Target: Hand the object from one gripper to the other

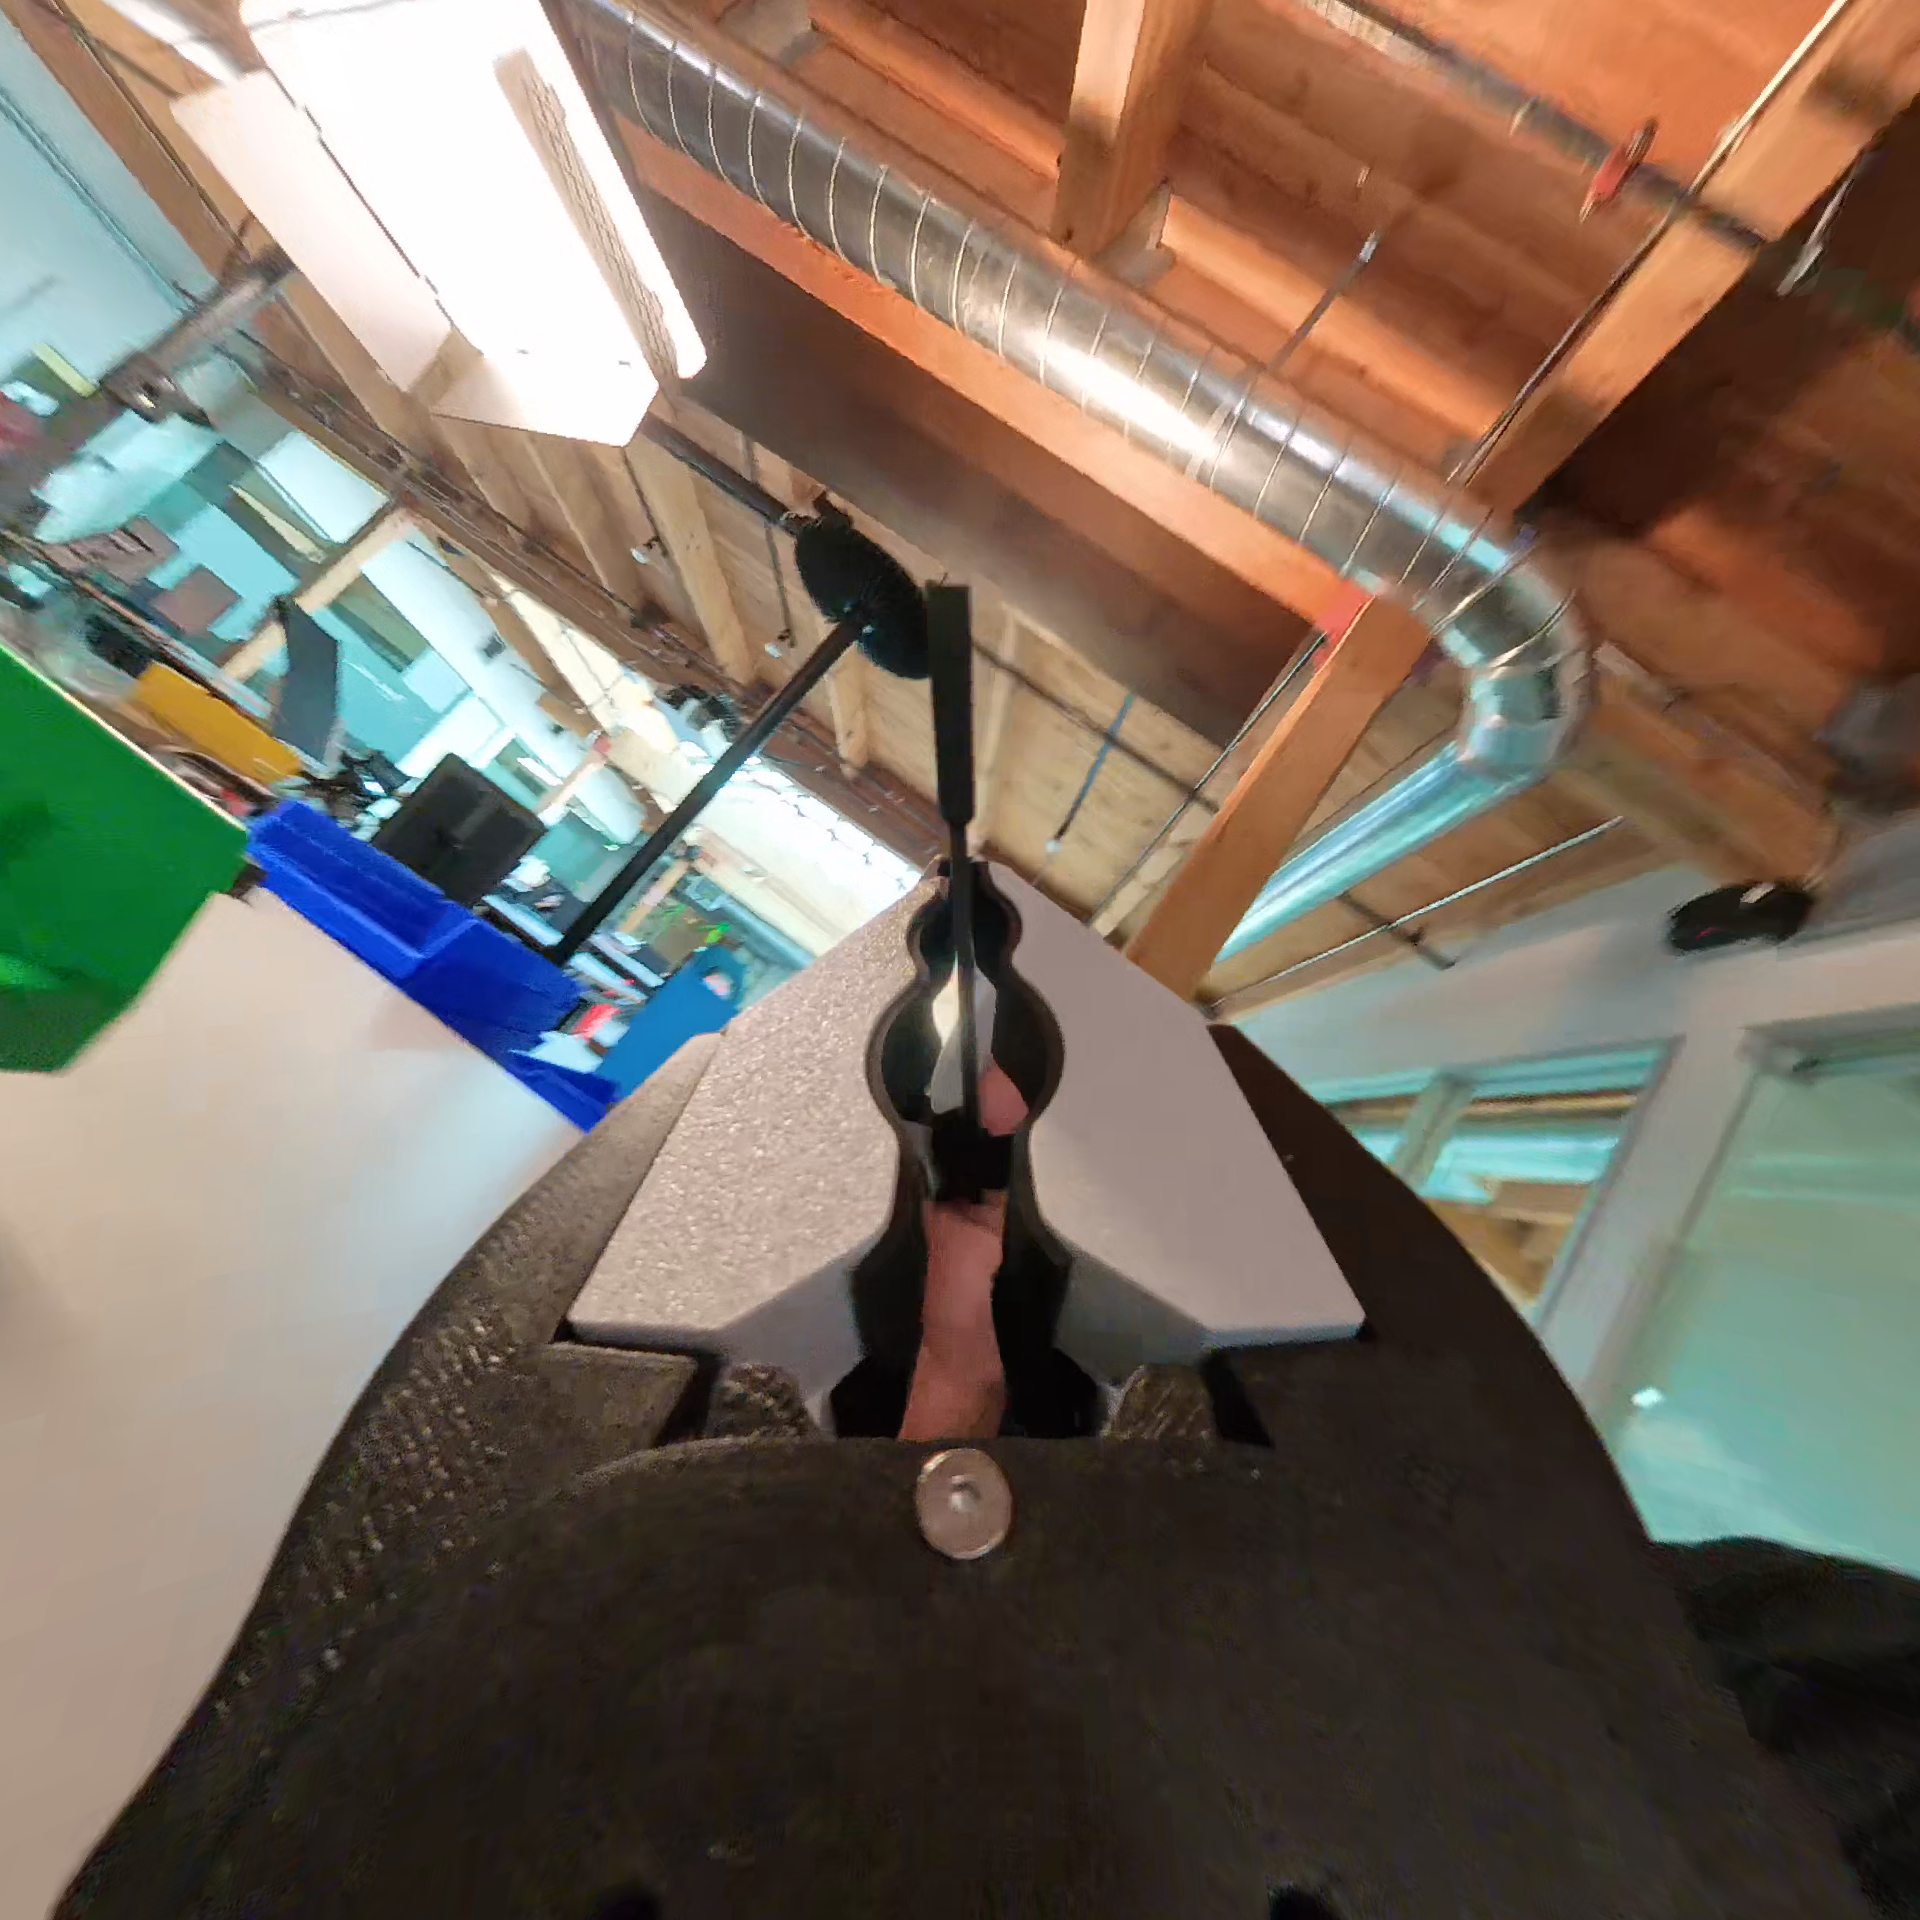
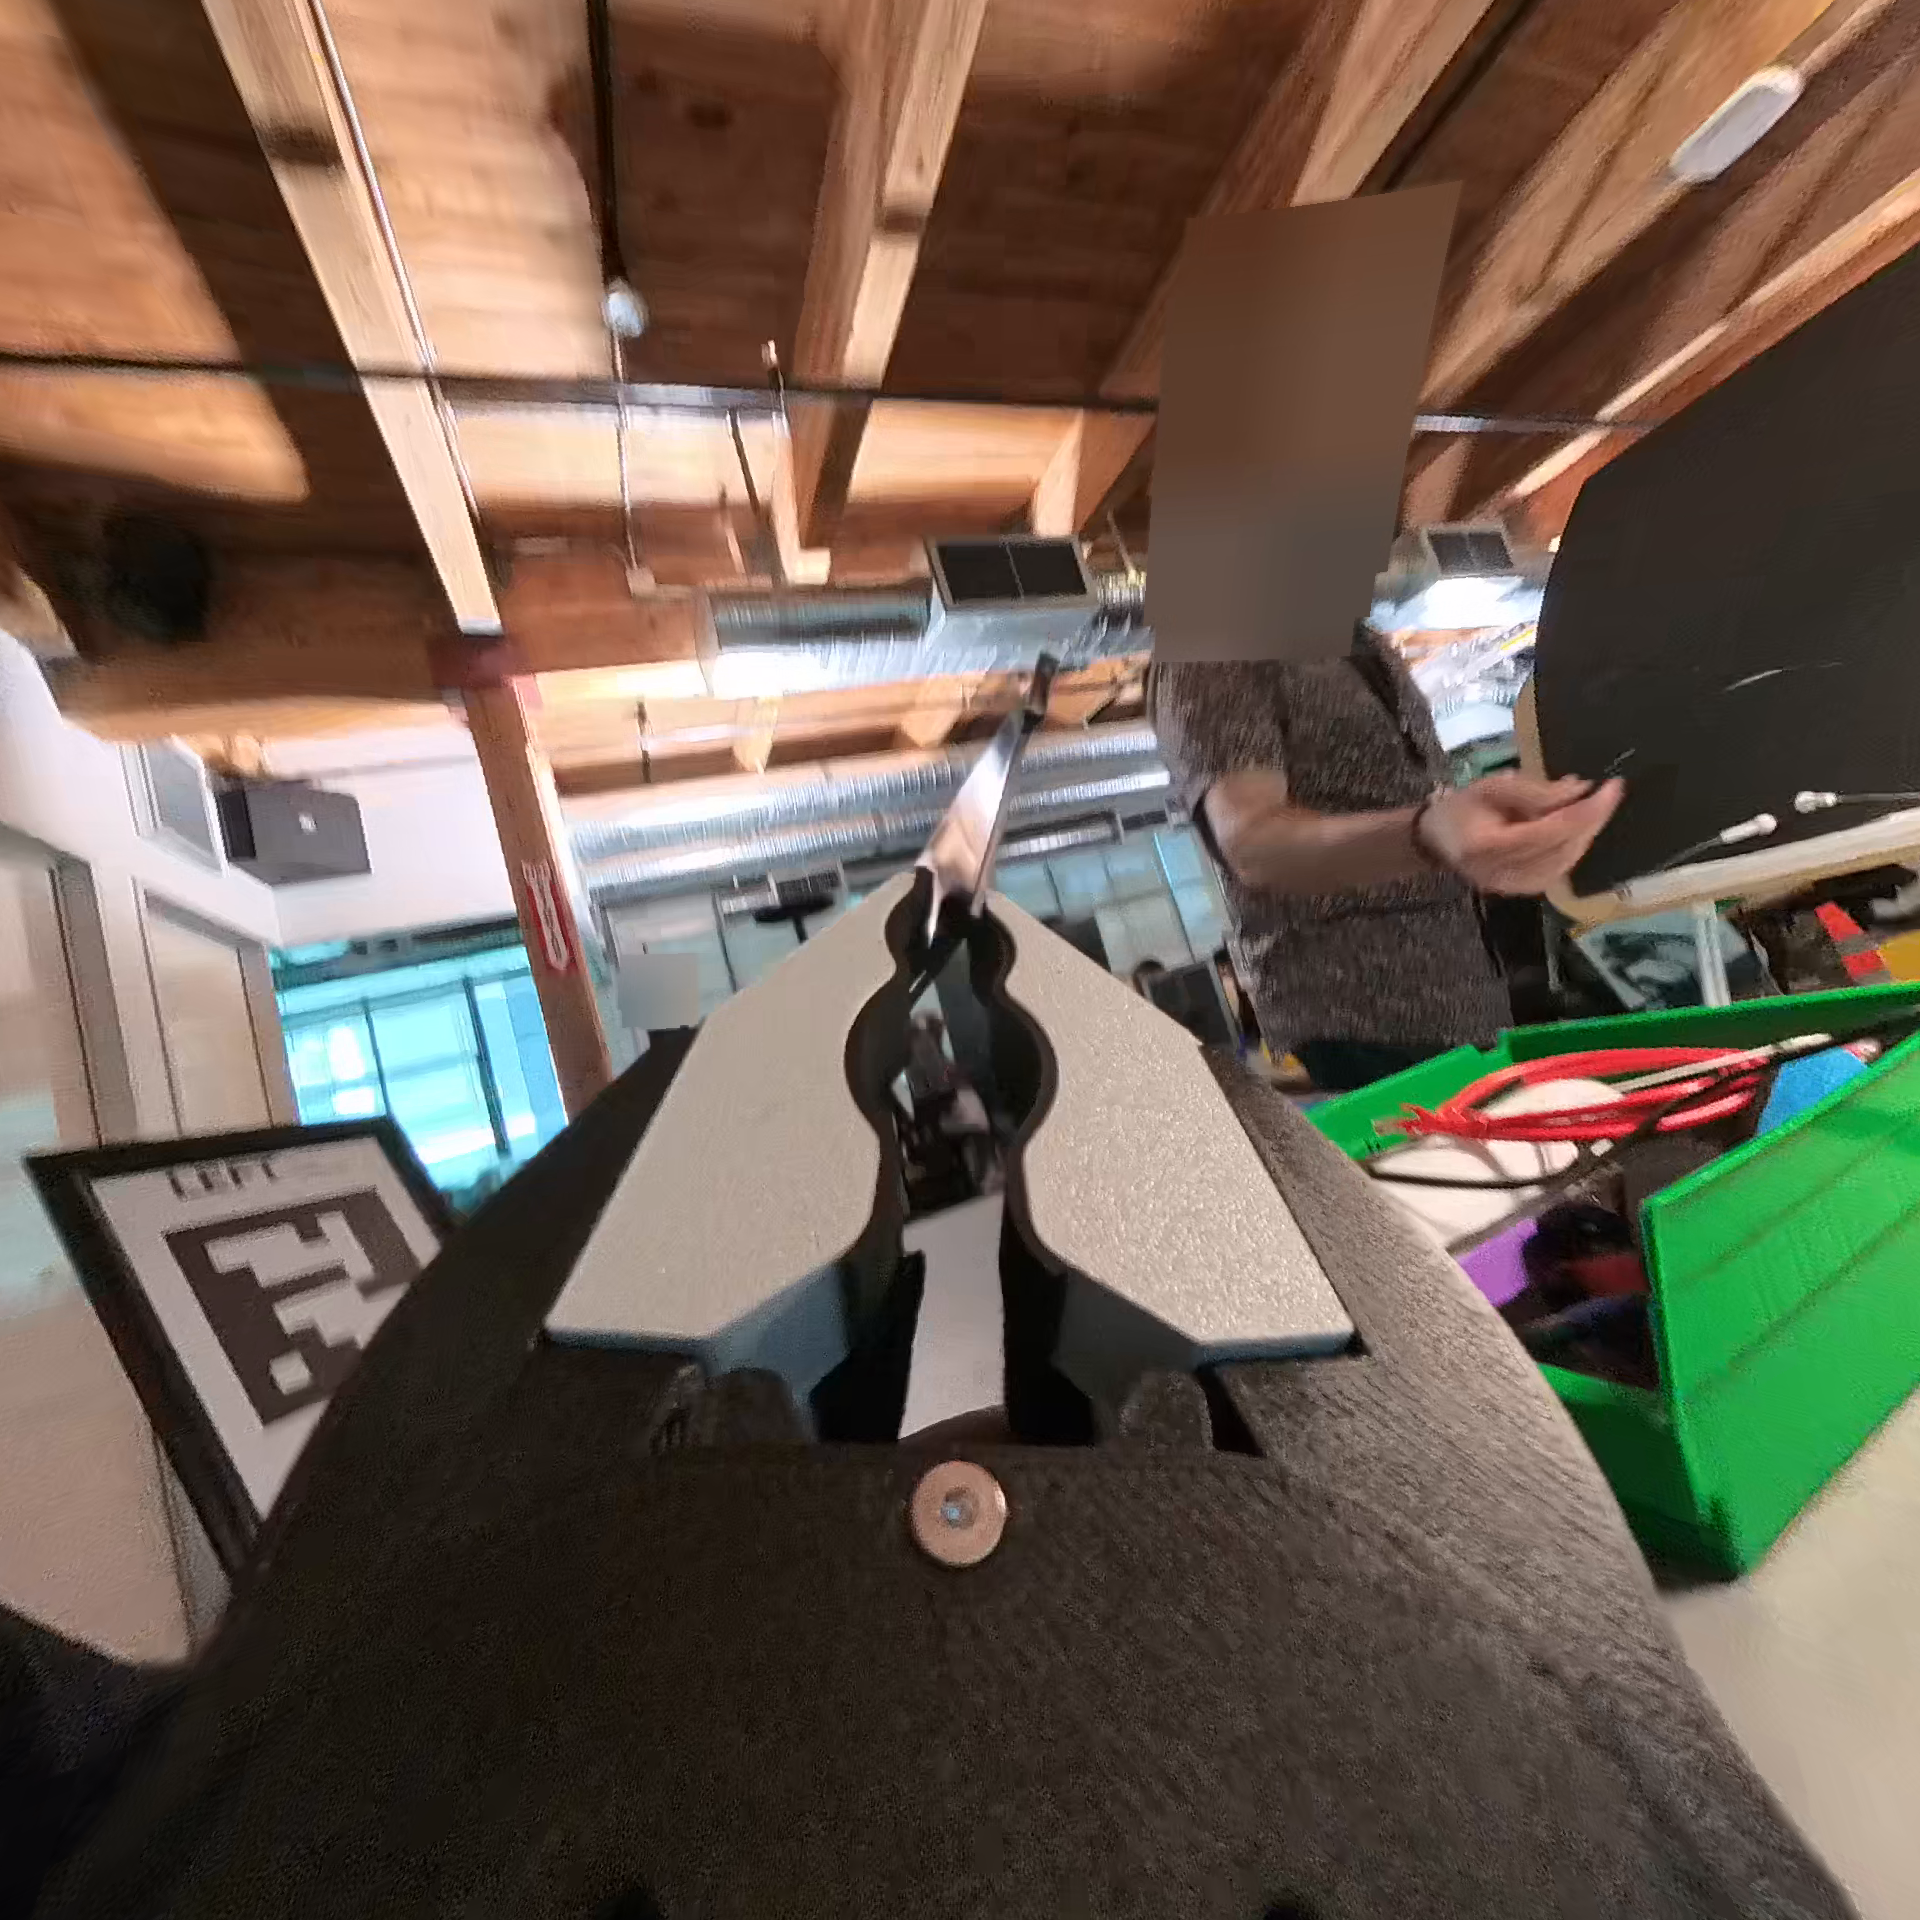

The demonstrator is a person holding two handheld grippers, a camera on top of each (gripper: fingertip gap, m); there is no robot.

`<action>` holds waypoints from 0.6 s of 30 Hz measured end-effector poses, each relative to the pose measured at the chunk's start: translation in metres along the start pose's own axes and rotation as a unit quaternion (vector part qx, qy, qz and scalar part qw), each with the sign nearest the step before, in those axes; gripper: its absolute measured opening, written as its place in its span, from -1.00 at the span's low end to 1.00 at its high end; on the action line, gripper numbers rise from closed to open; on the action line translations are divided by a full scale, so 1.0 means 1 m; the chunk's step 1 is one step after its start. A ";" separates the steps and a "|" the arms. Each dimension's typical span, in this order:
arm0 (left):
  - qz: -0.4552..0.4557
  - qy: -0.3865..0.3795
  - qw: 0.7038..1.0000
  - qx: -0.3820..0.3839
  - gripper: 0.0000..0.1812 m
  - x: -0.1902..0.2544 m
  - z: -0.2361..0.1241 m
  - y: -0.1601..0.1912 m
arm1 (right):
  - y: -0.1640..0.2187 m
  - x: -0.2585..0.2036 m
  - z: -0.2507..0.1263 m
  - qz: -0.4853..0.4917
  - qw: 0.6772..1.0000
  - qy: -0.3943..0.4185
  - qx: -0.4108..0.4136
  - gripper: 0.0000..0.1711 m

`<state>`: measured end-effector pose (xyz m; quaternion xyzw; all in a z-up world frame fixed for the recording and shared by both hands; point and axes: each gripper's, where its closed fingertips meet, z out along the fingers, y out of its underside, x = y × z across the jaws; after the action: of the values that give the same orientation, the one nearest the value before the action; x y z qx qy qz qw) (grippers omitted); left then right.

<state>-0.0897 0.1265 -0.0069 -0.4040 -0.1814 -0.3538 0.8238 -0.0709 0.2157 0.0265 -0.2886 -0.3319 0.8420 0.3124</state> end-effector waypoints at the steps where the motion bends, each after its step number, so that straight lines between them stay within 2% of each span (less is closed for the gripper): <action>1: 0.025 -0.012 1.000 -0.013 -0.98 -0.001 -0.001 -0.004 | 0.005 0.004 0.000 -0.009 1.000 0.002 -0.023 -0.91; 5: 0.123 -0.048 0.989 -0.059 -0.98 -0.001 -0.008 -0.025 | 0.000 0.025 -0.009 -0.091 0.992 0.040 -0.080 -0.75; 9: 0.210 -0.084 0.961 -0.157 -0.98 -0.006 -0.015 -0.025 | 0.003 0.022 -0.013 -0.200 0.966 0.041 -0.158 -0.65; 13: 0.218 -0.071 0.941 -0.248 -0.97 -0.003 -0.021 -0.005 | 0.035 0.007 -0.013 -0.286 0.923 0.007 -0.258 -0.58; 18: 0.225 -0.047 0.917 -0.327 -0.98 -0.001 -0.031 0.018 | 0.080 -0.013 -0.024 -0.289 0.881 -0.056 -0.369 -0.58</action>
<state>-0.0764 0.1101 -0.0359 -0.6969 0.0015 -0.1798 0.6943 -0.0732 0.1685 -0.0436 -0.2263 -0.7044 0.5456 0.3936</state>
